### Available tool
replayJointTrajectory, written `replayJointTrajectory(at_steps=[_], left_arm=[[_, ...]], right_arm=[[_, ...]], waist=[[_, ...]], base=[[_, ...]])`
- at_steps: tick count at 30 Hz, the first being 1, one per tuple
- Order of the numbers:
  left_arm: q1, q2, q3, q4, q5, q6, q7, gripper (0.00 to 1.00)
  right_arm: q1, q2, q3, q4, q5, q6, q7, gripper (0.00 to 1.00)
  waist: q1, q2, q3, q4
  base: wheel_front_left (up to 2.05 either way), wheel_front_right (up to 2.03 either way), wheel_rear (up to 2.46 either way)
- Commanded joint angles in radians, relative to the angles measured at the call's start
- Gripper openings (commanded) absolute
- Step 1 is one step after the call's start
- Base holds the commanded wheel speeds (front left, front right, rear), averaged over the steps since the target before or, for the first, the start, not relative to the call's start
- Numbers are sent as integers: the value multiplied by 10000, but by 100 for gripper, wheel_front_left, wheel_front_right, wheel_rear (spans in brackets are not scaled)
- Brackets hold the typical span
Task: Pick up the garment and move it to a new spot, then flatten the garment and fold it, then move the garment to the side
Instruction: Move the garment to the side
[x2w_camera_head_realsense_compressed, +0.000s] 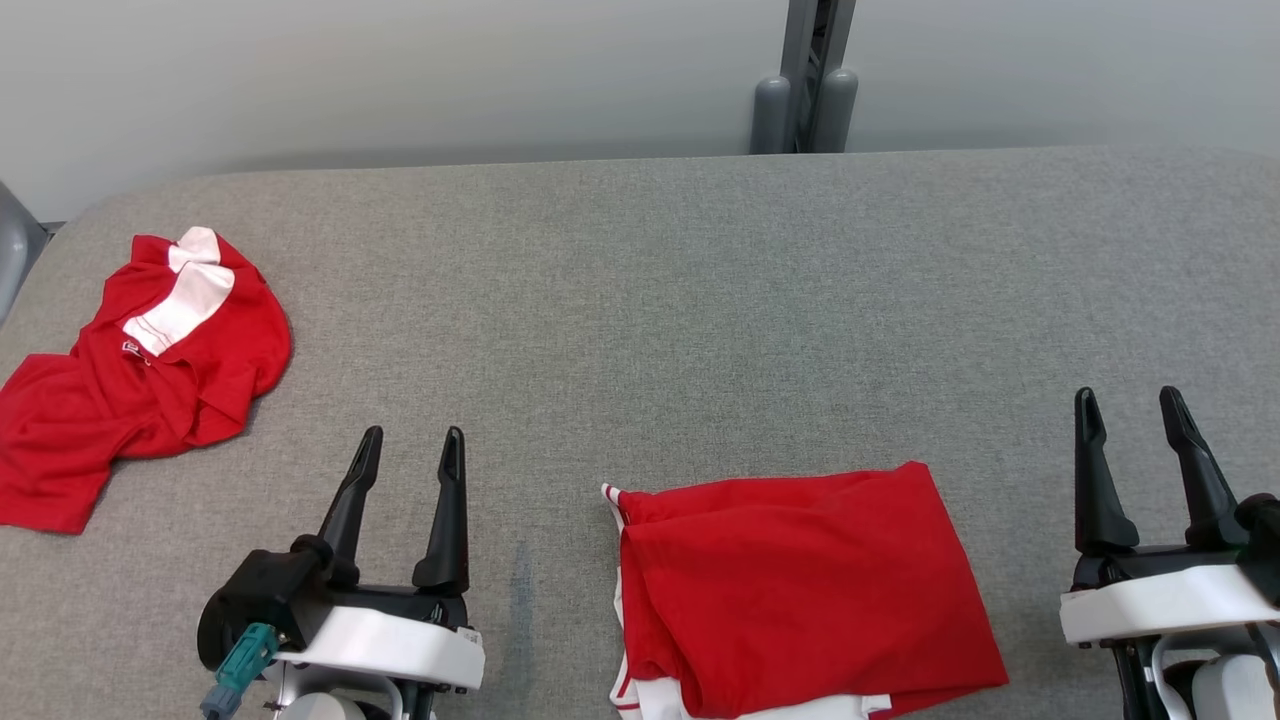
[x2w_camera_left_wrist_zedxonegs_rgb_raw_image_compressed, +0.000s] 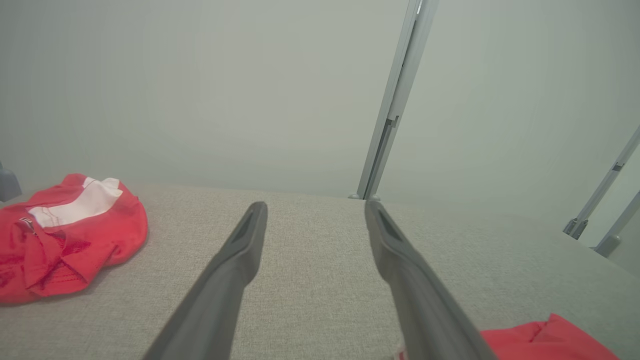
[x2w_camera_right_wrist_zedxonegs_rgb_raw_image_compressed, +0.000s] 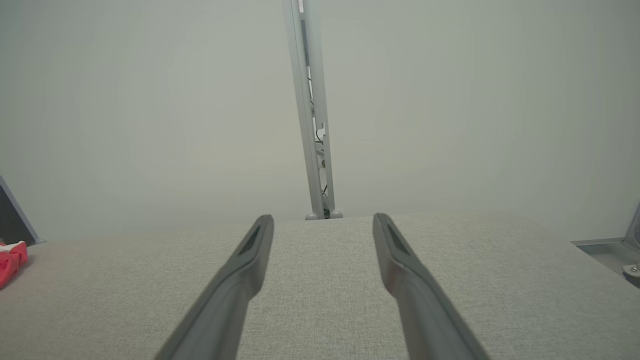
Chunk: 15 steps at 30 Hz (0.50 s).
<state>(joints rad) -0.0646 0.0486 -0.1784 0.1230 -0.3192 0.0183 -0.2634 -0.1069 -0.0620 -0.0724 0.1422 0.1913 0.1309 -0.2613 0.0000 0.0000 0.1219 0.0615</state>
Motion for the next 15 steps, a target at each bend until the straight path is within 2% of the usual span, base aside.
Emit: replayJointTrajectory(at_steps=[1,15], left_arm=[[51,39,12,5,-74,-5,-18,100],[-34,38,-5,37,-43,-22,-18,100]], right_arm=[[29,-54,4,12,4,-4,-51,100],[-80,-69,36,120,56,-4,-50,100]], waist=[[0,0,-2,-4],[0,0,40,3]], base=[[0,0,0],[0,0,0]])
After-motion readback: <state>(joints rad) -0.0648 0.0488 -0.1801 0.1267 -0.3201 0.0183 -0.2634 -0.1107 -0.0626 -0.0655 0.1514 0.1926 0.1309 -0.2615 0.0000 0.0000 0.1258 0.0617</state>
